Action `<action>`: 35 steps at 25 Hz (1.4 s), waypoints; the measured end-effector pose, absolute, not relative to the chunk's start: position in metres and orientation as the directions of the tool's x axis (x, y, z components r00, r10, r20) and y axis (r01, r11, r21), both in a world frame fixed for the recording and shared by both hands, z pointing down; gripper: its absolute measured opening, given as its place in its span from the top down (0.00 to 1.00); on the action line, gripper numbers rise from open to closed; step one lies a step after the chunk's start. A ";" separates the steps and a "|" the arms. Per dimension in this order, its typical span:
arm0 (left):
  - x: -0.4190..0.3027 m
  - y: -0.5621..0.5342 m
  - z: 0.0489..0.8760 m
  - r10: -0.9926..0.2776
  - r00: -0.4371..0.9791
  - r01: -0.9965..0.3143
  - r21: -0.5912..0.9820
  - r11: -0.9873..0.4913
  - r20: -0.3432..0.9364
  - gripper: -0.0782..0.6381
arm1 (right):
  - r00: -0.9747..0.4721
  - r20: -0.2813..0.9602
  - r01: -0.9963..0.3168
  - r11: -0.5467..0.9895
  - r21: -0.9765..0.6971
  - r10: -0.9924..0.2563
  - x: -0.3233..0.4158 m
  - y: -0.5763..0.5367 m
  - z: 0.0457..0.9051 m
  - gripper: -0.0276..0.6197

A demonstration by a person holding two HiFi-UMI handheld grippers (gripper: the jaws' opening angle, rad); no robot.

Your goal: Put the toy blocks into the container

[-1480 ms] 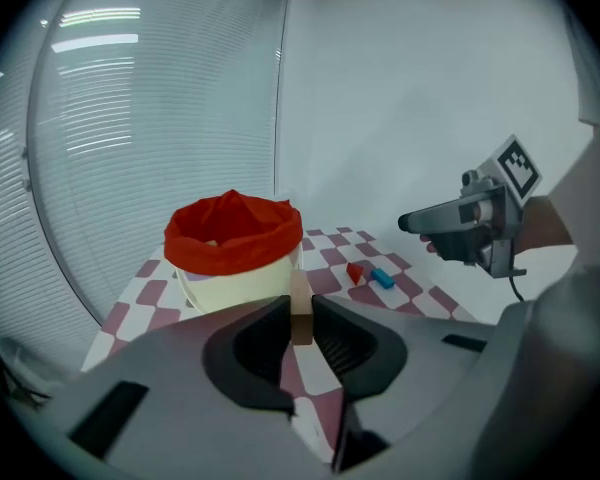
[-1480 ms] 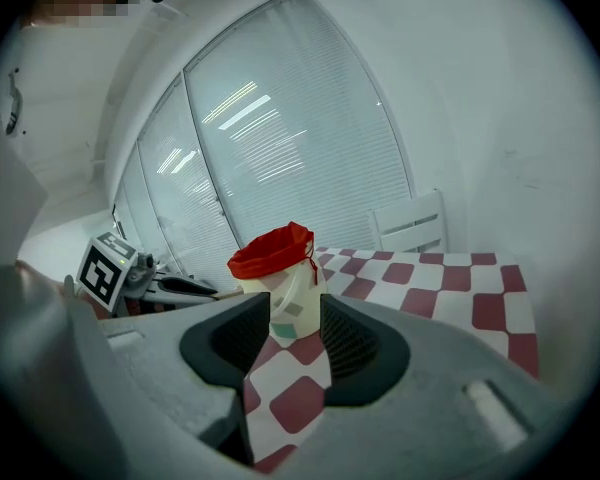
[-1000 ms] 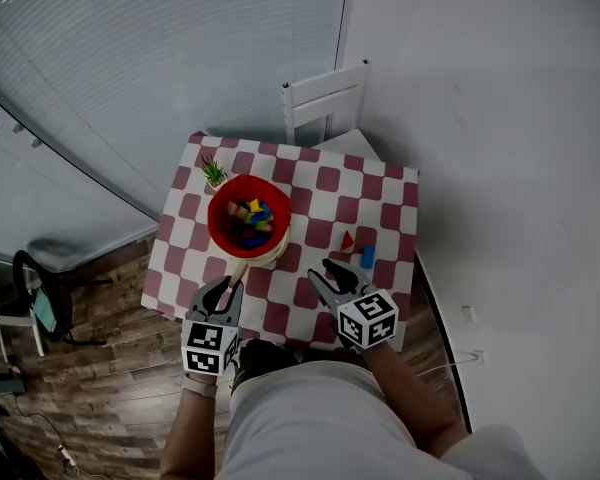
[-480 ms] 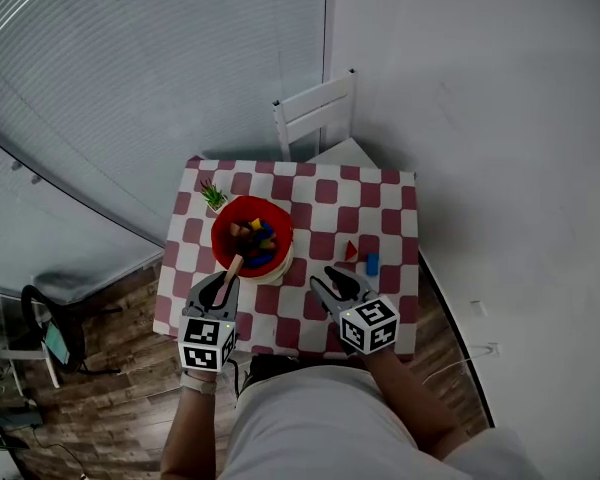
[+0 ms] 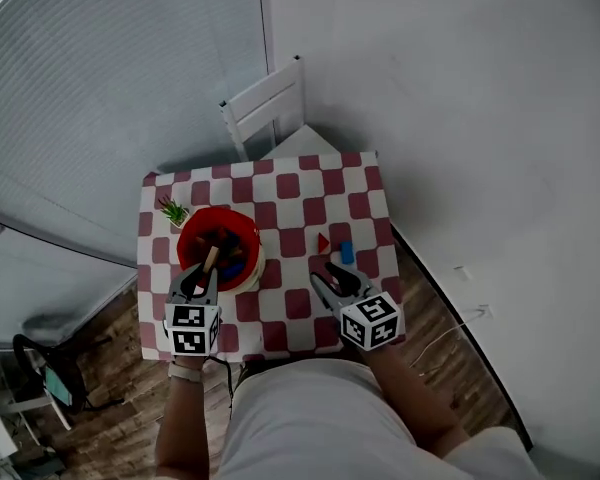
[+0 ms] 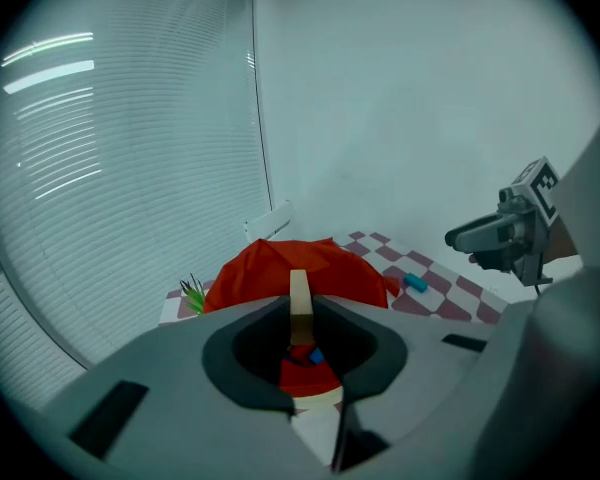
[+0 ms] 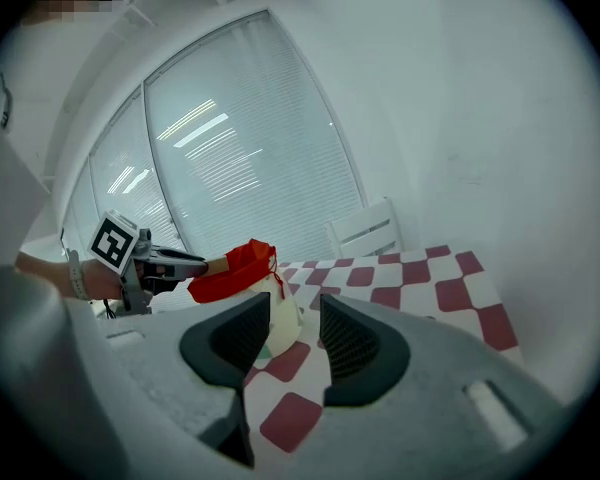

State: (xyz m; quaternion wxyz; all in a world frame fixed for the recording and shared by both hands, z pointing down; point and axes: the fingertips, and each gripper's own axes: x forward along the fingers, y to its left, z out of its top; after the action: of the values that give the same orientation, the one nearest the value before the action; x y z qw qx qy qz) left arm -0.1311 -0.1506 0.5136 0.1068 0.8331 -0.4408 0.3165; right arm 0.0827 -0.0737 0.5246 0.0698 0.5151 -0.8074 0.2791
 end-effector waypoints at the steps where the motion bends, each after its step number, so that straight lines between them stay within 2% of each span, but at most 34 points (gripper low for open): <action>1: -0.130 -0.154 0.517 -0.659 0.407 -0.796 -0.108 -0.595 0.632 0.80 | -0.445 0.406 -0.877 0.296 -0.379 -0.798 0.088 -0.072 0.527 0.71; 8: -0.130 -0.167 0.531 -0.645 0.372 -0.795 -0.130 -0.593 0.667 0.80 | -0.376 0.428 -0.901 0.218 -0.374 -0.822 0.119 -0.064 0.536 0.71; 12: -0.129 -0.170 0.527 -0.656 0.375 -0.804 -0.123 -0.582 0.655 0.75 | -0.361 0.426 -0.901 0.191 -0.391 -0.830 0.131 -0.066 0.535 0.71; 26: -0.132 -0.133 0.501 -0.724 0.320 -0.882 -0.087 -0.464 0.612 0.75 | -0.392 0.466 -0.902 0.231 -0.365 -0.793 0.149 -0.067 0.550 0.71; 35: -0.136 -0.091 0.507 -0.736 0.267 -0.923 -0.056 -0.382 0.622 0.75 | -0.331 0.547 -0.938 0.203 -0.281 -0.769 0.169 -0.075 0.587 0.71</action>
State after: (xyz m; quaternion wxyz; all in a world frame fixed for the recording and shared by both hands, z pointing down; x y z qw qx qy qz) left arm -0.1363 -0.0906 0.5070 0.1616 0.7793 -0.5321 0.2890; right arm 0.1695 -0.0750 0.5872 0.1453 0.5600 -0.7620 0.2910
